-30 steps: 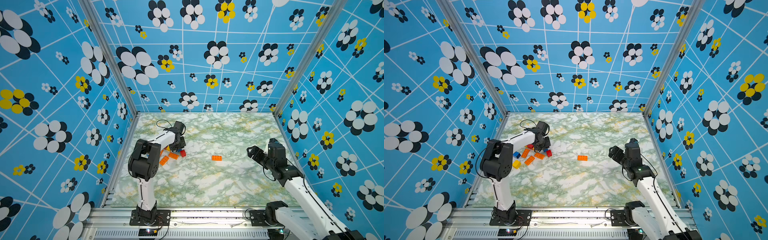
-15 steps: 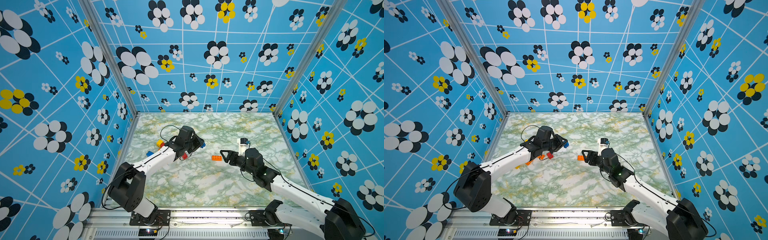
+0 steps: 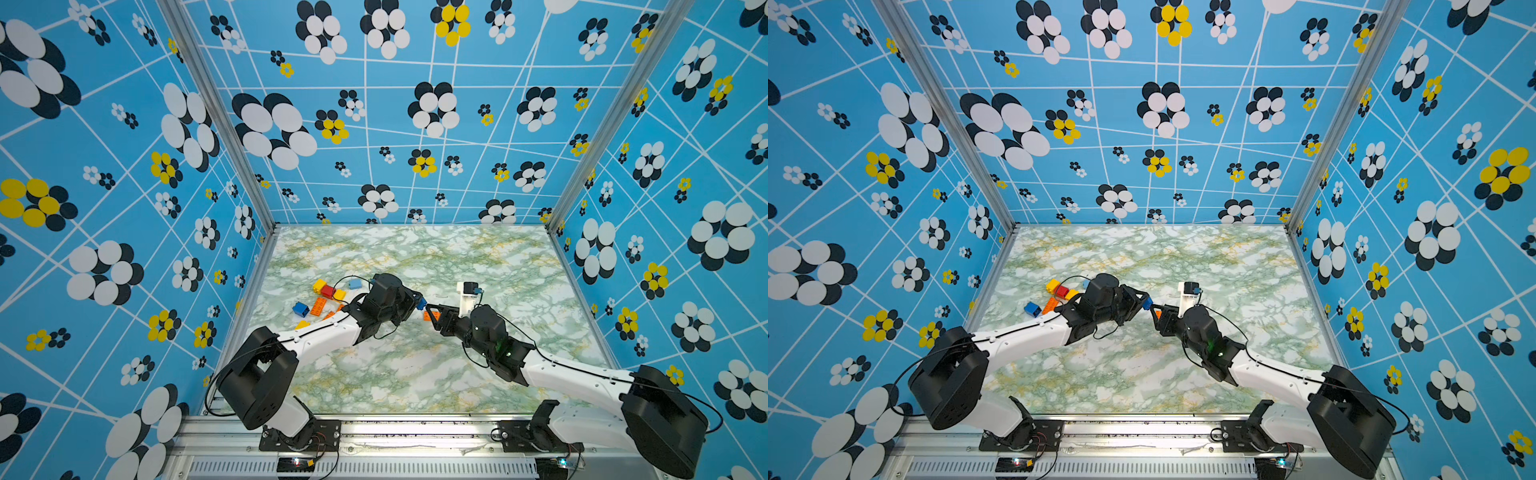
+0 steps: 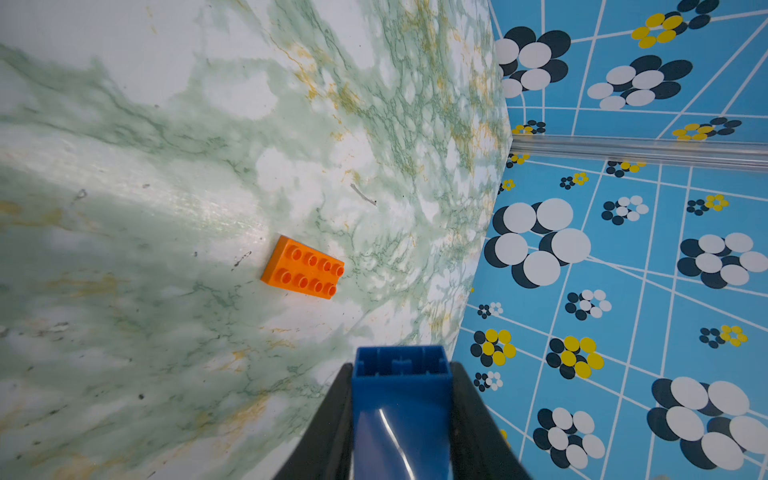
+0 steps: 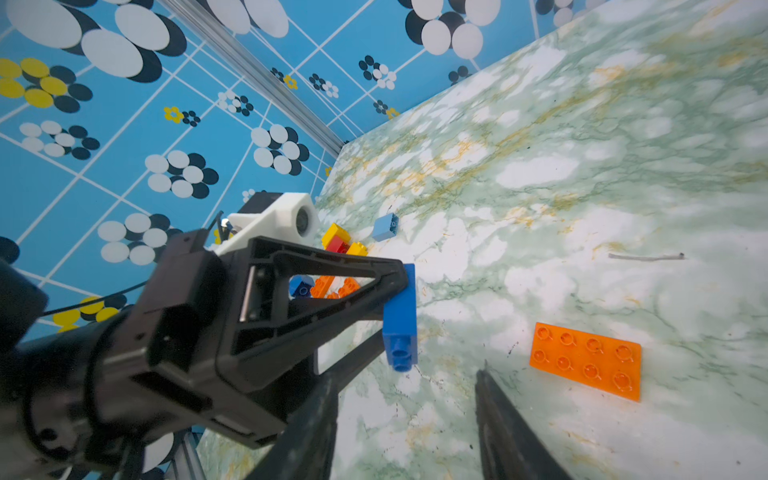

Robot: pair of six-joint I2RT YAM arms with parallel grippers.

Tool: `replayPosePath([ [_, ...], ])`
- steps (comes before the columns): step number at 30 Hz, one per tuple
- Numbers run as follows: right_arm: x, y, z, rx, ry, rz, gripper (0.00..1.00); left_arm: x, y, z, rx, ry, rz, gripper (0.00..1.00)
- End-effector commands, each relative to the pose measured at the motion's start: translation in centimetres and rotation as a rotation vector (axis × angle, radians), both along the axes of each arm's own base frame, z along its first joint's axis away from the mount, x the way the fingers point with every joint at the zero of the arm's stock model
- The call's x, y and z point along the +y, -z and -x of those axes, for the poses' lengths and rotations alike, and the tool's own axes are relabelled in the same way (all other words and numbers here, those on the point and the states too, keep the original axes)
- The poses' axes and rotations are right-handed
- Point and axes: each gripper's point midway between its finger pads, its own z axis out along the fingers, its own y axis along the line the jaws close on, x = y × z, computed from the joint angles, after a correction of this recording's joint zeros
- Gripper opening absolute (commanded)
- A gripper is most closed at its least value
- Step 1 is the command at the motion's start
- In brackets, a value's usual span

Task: Assemble the letter p with lego
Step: Pick up the lego brick from the center of the board.

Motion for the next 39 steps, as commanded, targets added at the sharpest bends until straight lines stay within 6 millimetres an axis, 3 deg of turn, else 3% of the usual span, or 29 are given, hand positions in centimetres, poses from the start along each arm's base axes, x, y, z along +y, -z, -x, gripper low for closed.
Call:
replayPosePath([
  [1,0.1,-0.4,-0.5,-0.029,0.034,-0.030,0.49,0.1,-1.5,-0.1,-0.030,-0.037,0.045,0.10],
  [23,1.5,0.6,-1.6,-0.018,0.039,-0.041,0.33,-2.7,-1.8,1.5,-0.017,0.008,0.091,0.10],
  [32,1.0,0.7,-1.8,-0.019,0.063,-0.015,0.15,-2.6,-1.4,1.7,-0.016,0.006,0.072,0.11],
  [35,0.7,0.7,-1.8,-0.018,0.073,-0.001,0.08,-2.5,-1.2,1.7,-0.020,0.002,0.070,0.15],
  [39,-0.2,0.8,-1.6,-0.003,0.095,0.056,0.00,-2.3,-1.3,1.4,-0.032,0.012,0.070,0.31],
])
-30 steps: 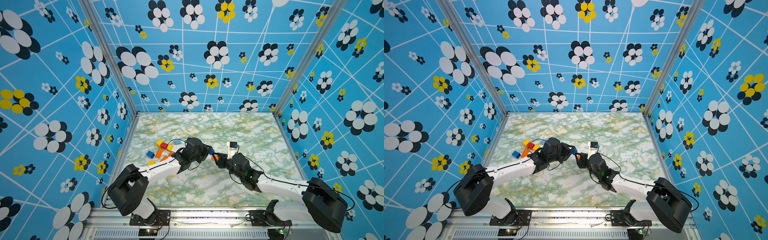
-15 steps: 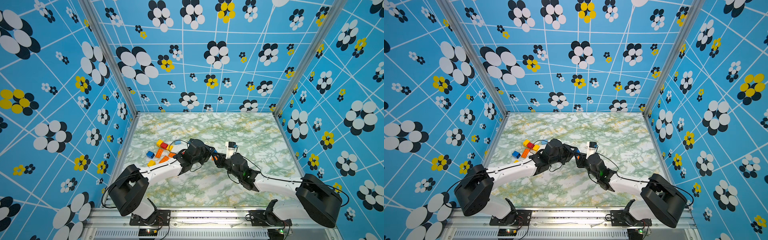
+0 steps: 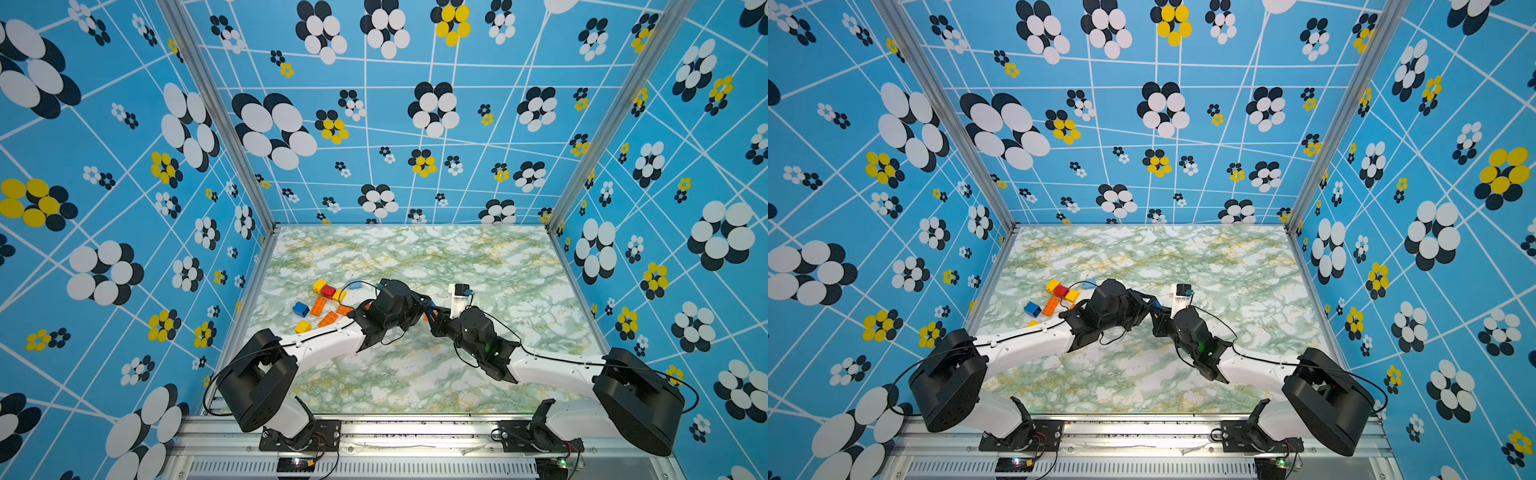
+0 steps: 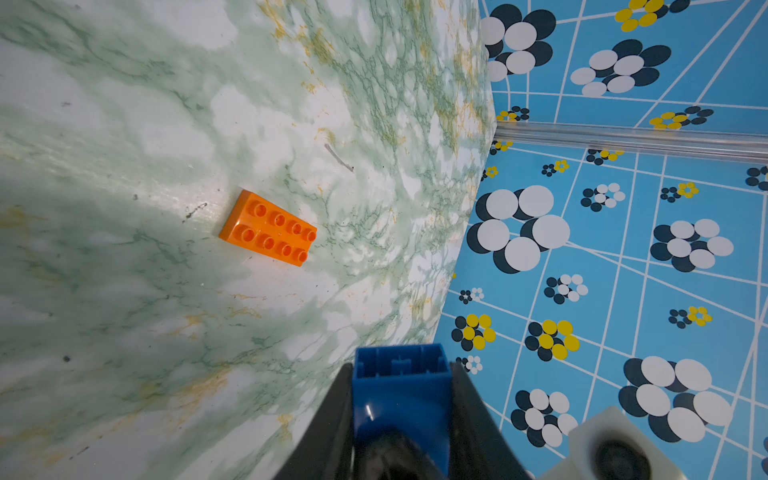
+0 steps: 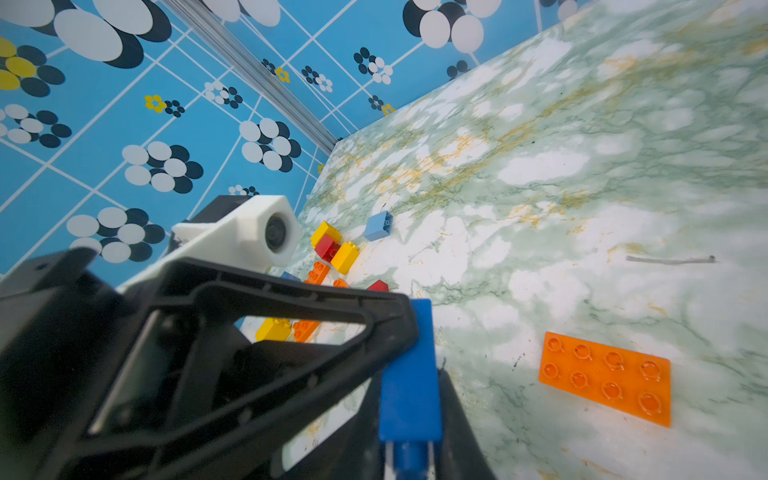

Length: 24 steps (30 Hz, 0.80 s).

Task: Assemble the letter p with lego
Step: Pick up the lego brick from the center of the board, then assemble the lego brick with the lego brick.

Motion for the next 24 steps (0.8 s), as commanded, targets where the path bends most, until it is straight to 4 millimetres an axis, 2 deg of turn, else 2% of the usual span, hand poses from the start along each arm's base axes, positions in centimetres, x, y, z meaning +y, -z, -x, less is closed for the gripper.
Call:
replayPosePath([
  [1,-1.7,-0.6,-0.7,0.016,0.086,0.053,0.00,0.2,-0.7,-0.5,-0.046,0.006,0.006,0.35],
  [3,-2.4,-0.1,-0.6,0.060,0.104,0.130,0.00,1.1,-0.9,-0.9,-0.063,0.003,-0.015,0.42],
  [4,-2.8,0.2,-0.5,0.091,0.106,0.180,0.00,1.8,-1.0,-1.1,-0.073,-0.003,-0.039,0.51],
  [7,-4.1,1.1,0.0,0.180,0.093,0.331,0.00,4.8,-1.5,-1.6,-0.110,-0.018,-0.148,0.62],
  [10,-5.8,2.0,0.3,0.278,0.083,0.467,0.00,7.6,-1.5,-2.0,-0.142,-0.012,-0.274,0.65],
  [13,-7.1,2.9,0.5,0.406,0.053,0.563,0.00,9.2,-0.5,-2.6,-0.131,0.050,-0.385,0.65],
  [16,-7.9,3.8,0.7,0.537,0.004,0.662,0.00,9.3,1.1,-3.2,-0.102,0.148,-0.504,0.64],
  [19,-7.9,4.1,0.9,0.641,-0.047,0.758,0.00,8.2,3.1,-3.7,-0.060,0.255,-0.607,0.62],
  [24,-7.2,4.8,1.0,0.764,-0.116,0.838,0.00,6.2,5.9,-4.4,-0.030,0.323,-0.607,0.60],
])
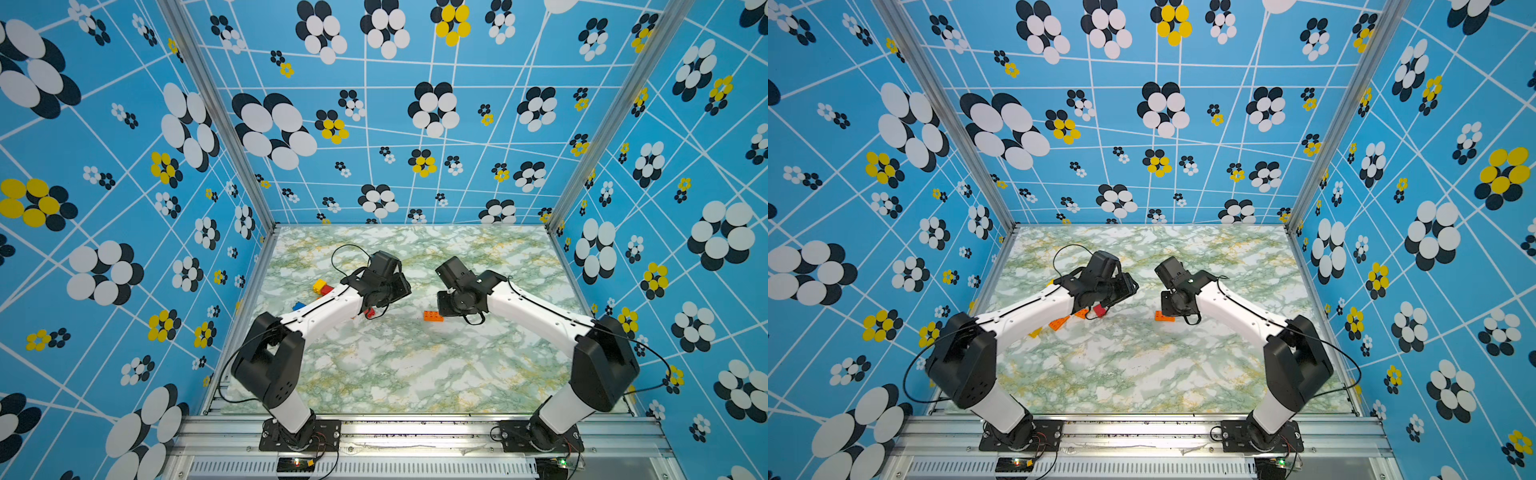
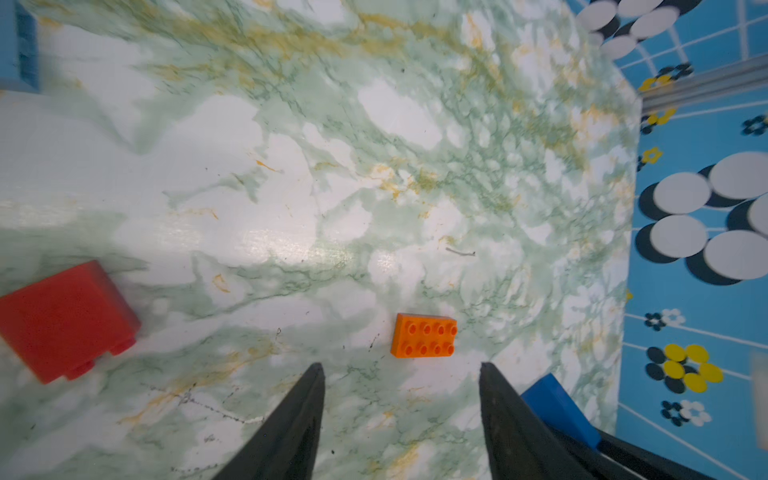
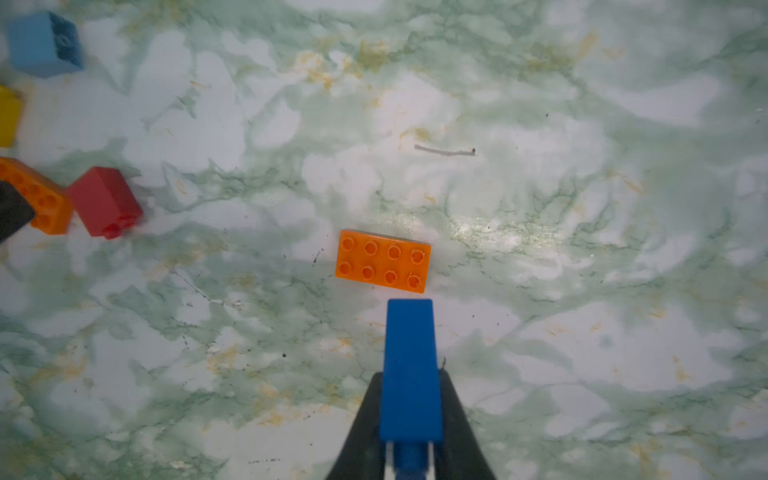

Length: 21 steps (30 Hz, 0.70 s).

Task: Assemble the letter p with lego
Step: Assemble the lego brick with the lego brick.

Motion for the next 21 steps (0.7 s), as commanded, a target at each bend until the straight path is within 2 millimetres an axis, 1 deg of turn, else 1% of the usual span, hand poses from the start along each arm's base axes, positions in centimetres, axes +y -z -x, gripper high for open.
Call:
replayPosePath([
  [1,-1.4,1.3,2.9,0.191,-0.057,0.106,0.00,-0.3,2.6,1.3,0.065,0.087,-0.062,0.60],
  [4,-0.8,2.0,2.5,0.248,-0.065,0.124,0.00,-0.2,3.3,1.5,0.061,0.079,-0.059,0.60],
  [7,-0.2,2.8,2.4,0.307,-0.073,0.138,0.00,0.4,3.6,1.9,0.045,0.069,-0.056,0.61],
  [12,0.1,4.0,1.7,0.351,-0.071,0.156,0.00,2.5,4.0,3.2,0.015,0.029,-0.078,0.63],
  [14,0.5,3.7,0.9,0.346,-0.063,0.145,0.00,3.1,4.1,3.6,0.007,0.016,-0.079,0.63],
  [16,0.7,3.9,0.6,0.356,-0.046,0.133,0.00,3.7,4.3,4.0,0.004,0.003,-0.085,0.63],
  [21,0.8,4.4,0.3,0.405,-0.010,0.099,0.00,4.3,4.7,4.4,0.002,-0.008,-0.089,0.64],
])
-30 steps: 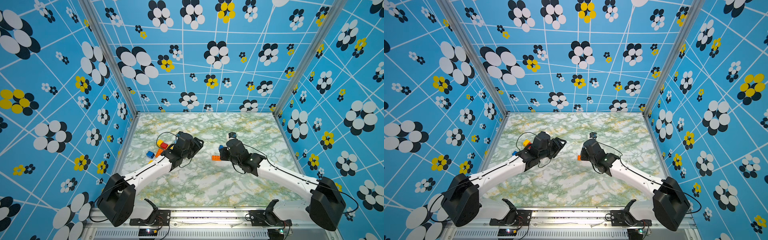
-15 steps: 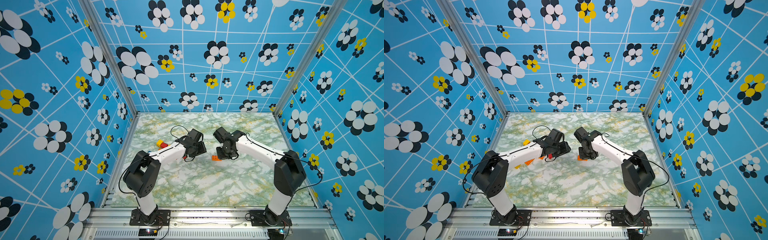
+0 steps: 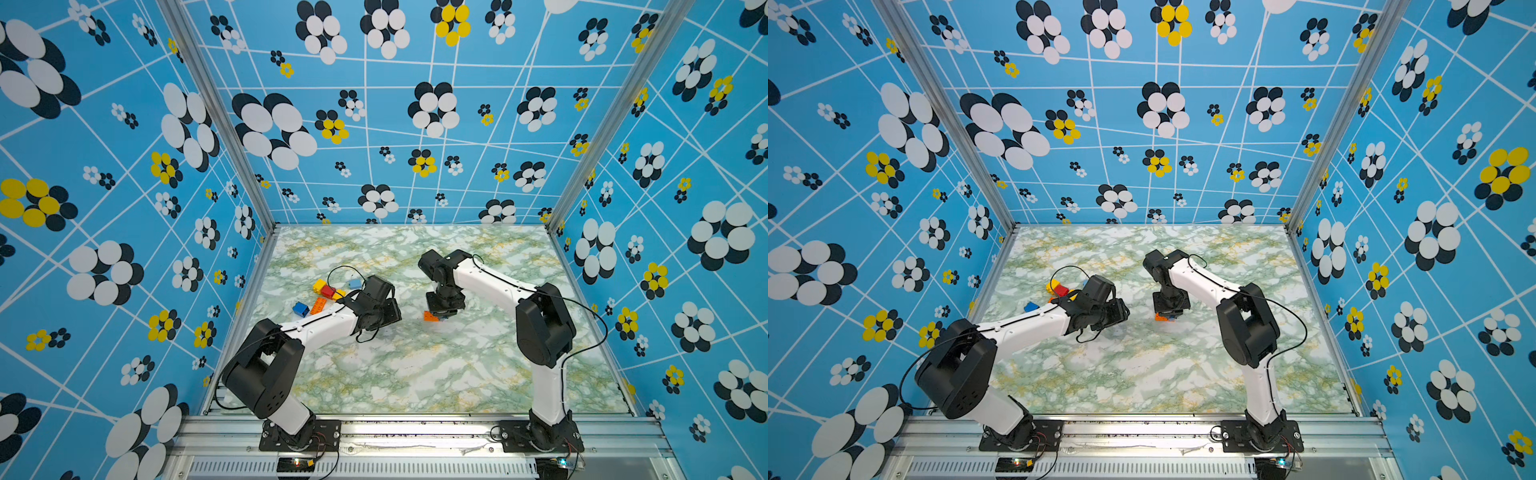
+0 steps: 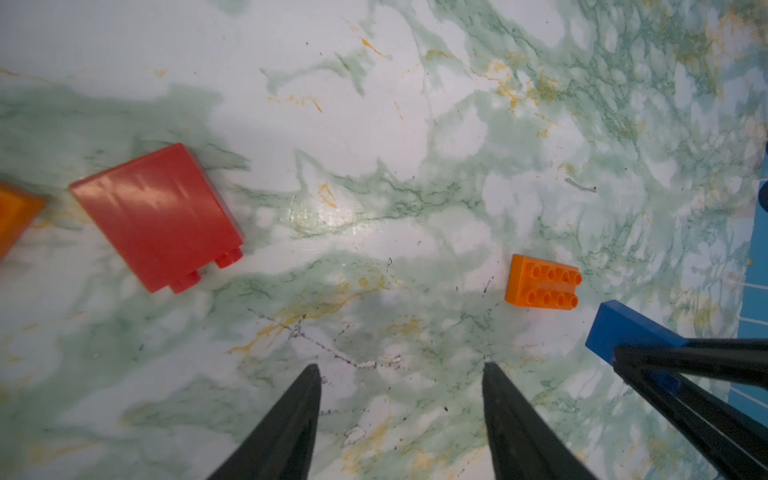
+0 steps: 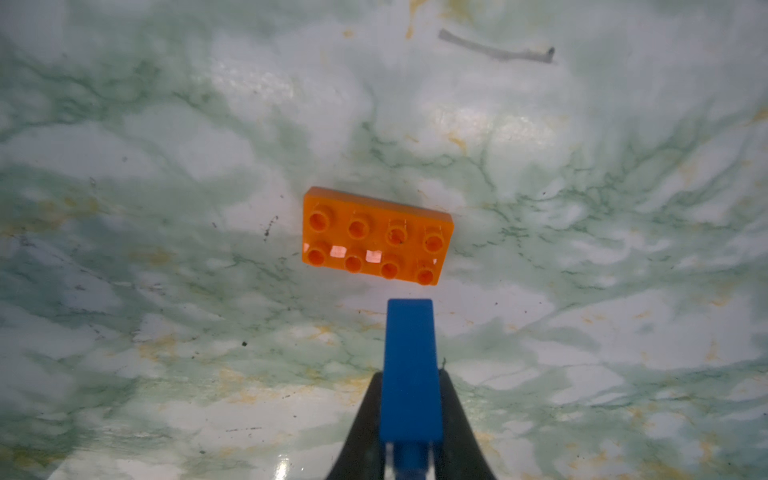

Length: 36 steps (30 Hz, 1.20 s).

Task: Assemble the letter p with lego
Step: Assemble the lego brick with the lego brick.

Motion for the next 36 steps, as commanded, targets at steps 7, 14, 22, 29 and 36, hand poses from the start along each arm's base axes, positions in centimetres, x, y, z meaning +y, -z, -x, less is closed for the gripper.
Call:
replayPosePath([
  [7,-0.6,0.4,-0.1,0.079,0.086,-0.003,0.00,0.9,-0.1,-0.1,-0.041,-0.028,-0.009,0.66],
  [14,-0.4,0.7,-0.8,0.080,0.105,-0.001,0.00,1.6,-0.8,0.0,-0.087,-0.047,-0.021,0.66],
  [22,-0.6,1.5,-1.1,0.091,0.119,0.020,0.00,2.5,-0.8,0.5,-0.096,-0.060,-0.037,0.67],
  [29,-0.6,2.2,-1.0,0.122,0.151,0.004,0.00,2.7,-0.2,0.9,-0.084,-0.065,-0.037,0.67],
  [36,-0.6,2.5,-1.1,0.148,0.186,-0.038,0.00,2.7,-0.2,0.9,-0.085,-0.064,-0.037,0.67],
])
